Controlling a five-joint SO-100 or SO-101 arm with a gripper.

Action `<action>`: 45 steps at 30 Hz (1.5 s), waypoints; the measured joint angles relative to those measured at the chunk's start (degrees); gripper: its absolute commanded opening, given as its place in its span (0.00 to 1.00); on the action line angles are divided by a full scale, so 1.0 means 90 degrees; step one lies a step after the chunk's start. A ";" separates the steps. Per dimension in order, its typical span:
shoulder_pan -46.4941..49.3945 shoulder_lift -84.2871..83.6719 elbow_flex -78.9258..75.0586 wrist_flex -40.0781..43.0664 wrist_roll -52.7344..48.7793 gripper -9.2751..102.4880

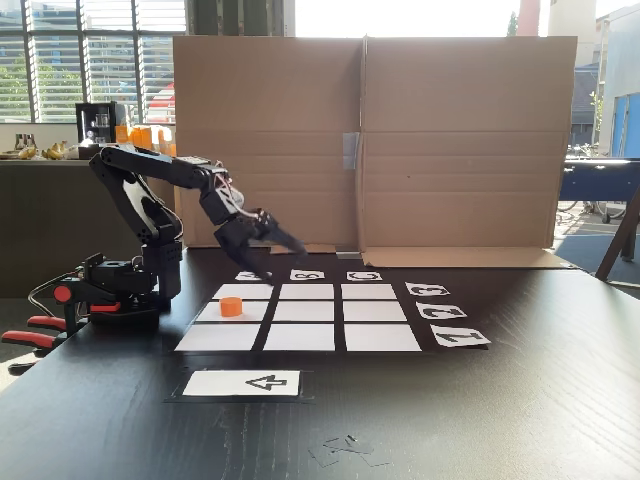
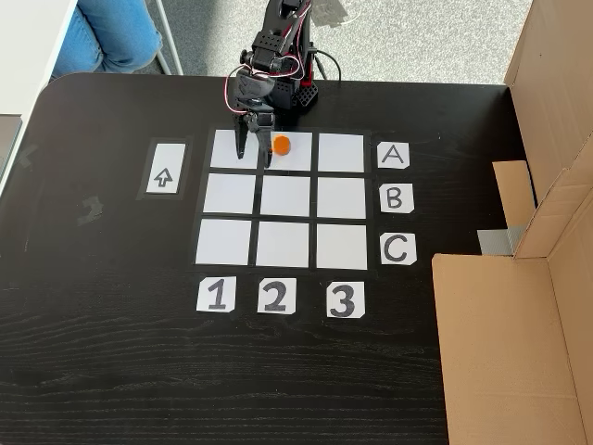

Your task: Pick up the round, orange token and place it in the grid on square A2.

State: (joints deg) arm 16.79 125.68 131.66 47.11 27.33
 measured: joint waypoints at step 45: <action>0.7568 0.4658 0.2002 -0.2480 0.5195 0.08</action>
State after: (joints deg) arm 84.90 167.61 149.68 24.79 74.09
